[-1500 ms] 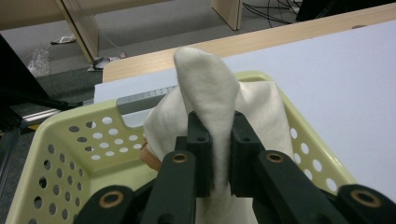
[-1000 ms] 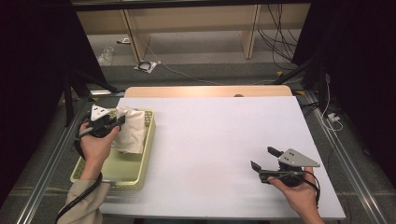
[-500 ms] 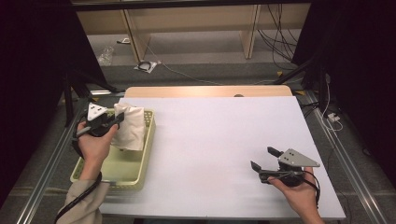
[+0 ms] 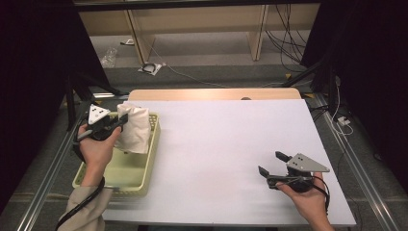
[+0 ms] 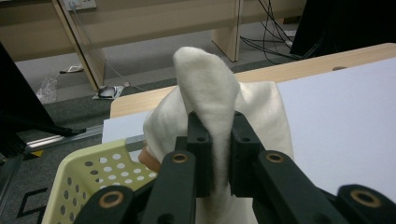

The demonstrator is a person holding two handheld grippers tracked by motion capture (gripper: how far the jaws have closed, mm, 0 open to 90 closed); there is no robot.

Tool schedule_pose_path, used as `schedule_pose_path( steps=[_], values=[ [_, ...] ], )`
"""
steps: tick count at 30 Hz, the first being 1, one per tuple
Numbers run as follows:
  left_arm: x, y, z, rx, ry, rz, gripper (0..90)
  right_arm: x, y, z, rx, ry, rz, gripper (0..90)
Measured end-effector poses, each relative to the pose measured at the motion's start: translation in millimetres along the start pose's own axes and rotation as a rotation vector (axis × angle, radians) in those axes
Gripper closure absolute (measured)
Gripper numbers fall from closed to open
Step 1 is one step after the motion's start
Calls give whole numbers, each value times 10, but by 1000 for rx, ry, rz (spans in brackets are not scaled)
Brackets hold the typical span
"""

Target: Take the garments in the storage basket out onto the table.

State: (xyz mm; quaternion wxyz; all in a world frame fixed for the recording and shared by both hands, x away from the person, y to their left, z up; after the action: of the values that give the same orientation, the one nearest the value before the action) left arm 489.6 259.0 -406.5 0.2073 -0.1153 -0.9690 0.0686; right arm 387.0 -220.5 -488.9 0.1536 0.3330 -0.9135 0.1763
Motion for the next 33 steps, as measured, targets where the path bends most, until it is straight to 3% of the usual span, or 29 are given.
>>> schedule_pose_path(
  steps=[33],
  values=[
    [113,-97,-144,24,-100,44,812,2,-4,-7,-7,-9,-5,187]
  ],
)
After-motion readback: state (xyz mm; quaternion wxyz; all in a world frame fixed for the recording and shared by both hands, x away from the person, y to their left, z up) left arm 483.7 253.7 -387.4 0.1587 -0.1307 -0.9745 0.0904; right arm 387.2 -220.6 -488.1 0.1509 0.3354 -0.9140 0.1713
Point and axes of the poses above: each handheld gripper's, and its own axes: x roughly backward along the jaws, z roughly out of its underside, y roughly to its left, the point moved 8 cm from there along -x, roughly forward along the jaws, and after that the axes turned 13 degrees about x, right-handed, at the moved point
